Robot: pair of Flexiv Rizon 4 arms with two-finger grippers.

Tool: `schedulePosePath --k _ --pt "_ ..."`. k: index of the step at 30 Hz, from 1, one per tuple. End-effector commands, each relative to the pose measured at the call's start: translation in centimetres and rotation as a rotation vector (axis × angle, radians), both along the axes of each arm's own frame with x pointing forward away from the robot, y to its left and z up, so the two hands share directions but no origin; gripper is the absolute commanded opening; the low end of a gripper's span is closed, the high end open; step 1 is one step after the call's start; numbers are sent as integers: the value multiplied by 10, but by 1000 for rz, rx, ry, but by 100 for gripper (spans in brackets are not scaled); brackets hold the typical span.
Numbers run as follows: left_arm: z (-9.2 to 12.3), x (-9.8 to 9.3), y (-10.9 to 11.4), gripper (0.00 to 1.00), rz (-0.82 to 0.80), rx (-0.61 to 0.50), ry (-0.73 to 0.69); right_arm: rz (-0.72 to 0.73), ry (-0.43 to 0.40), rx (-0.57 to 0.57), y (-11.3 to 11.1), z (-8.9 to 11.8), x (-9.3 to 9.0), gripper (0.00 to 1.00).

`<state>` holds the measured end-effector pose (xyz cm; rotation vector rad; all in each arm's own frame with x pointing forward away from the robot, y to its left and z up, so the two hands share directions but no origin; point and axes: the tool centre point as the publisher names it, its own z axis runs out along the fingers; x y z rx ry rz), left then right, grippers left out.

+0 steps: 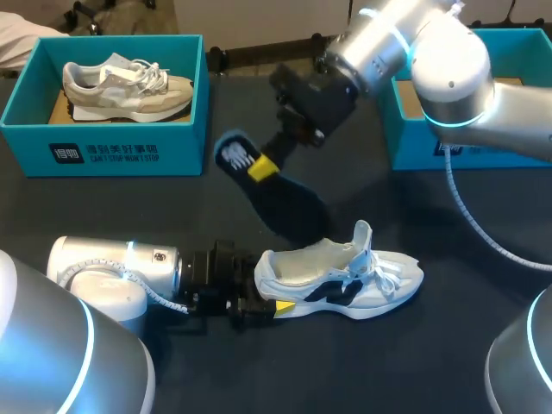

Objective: Take the shoe out of the shoebox, open the shoe tongue, remove and reinsert the insole, then place the shoe into the shoebox

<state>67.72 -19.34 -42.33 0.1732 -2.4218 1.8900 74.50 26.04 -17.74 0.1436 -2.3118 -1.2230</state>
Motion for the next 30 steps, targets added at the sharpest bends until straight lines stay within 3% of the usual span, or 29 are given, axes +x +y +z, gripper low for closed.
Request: schedulePosePath --k 1,9,13,14,27,30 --pt "-6 1 2 0 0 4 1 -110 -47 -33 -15 48 -4 0" --pt "-6 1 2 0 0 4 1 -236 8 85 -39 90 2 0" --pt "-6 1 2 0 0 4 1 -318 92 197 -56 113 6 0" --pt "-6 1 2 0 0 4 1 -350 74 171 -60 122 6 0" --pt "-6 1 2 0 0 4 1 -350 74 171 -60 122 6 0" --pt "-6 1 2 0 0 4 1 -394 39 270 -73 142 -4 0"
